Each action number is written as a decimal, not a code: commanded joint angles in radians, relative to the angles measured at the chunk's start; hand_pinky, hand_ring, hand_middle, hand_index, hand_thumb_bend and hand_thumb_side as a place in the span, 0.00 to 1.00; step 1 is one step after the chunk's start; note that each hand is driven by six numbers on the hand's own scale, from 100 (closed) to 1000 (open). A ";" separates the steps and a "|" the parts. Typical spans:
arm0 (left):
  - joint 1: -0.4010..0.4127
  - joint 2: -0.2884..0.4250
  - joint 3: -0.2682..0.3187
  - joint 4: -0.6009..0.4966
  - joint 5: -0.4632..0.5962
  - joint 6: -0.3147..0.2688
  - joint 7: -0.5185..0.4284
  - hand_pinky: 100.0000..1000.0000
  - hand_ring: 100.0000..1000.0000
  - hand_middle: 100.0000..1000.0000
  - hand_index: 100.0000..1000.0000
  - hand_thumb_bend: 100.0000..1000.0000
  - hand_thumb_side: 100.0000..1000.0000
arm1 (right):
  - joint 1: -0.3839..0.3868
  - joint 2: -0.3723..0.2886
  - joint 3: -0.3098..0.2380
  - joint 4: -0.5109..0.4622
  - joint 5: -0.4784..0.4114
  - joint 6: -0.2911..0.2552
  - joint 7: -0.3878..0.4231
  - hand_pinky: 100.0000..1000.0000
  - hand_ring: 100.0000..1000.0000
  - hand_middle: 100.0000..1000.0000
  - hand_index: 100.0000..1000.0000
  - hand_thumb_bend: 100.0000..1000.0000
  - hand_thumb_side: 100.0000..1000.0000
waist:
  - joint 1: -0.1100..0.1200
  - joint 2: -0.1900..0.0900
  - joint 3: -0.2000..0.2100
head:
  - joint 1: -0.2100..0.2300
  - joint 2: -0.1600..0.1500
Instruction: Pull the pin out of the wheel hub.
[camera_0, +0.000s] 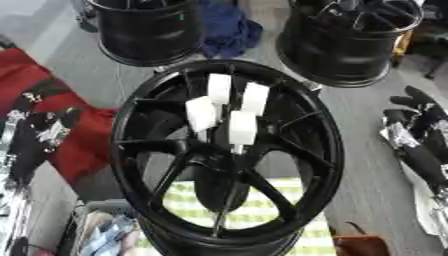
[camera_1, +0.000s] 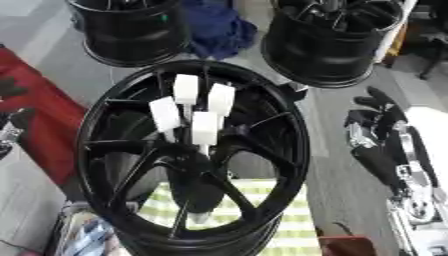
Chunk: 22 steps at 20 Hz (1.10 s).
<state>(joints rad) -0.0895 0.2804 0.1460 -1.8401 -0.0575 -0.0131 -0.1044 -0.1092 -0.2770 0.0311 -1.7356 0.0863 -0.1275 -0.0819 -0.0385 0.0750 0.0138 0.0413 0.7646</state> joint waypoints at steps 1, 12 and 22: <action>-0.028 0.133 -0.030 -0.035 0.010 -0.006 -0.023 0.74 0.00 0.73 0.88 0.65 0.49 | -0.008 -0.018 -0.003 -0.025 0.005 0.005 -0.002 0.76 0.74 0.77 0.93 0.00 0.33 | 0.006 -0.016 -0.002 | -0.005 0.005; -0.195 0.611 -0.229 -0.075 0.157 -0.061 -0.204 0.74 0.00 0.71 0.87 0.62 0.49 | -0.004 -0.035 0.003 -0.022 0.008 0.007 0.004 0.76 0.74 0.77 0.94 0.00 0.33 | 0.025 -0.026 -0.010 | -0.012 0.005; -0.406 0.827 -0.391 -0.059 0.119 -0.179 -0.464 0.76 0.00 0.73 0.87 0.50 0.40 | 0.003 -0.053 0.009 -0.015 0.009 0.006 0.012 0.76 0.74 0.77 0.94 0.00 0.33 | 0.046 -0.037 -0.020 | -0.022 0.005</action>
<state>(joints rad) -0.4773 1.0595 -0.2380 -1.8983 0.0704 -0.1763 -0.5370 -0.0986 -0.3034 0.0426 -1.7356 0.0868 -0.1205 -0.0725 0.0059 0.0508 -0.0055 0.0230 0.7647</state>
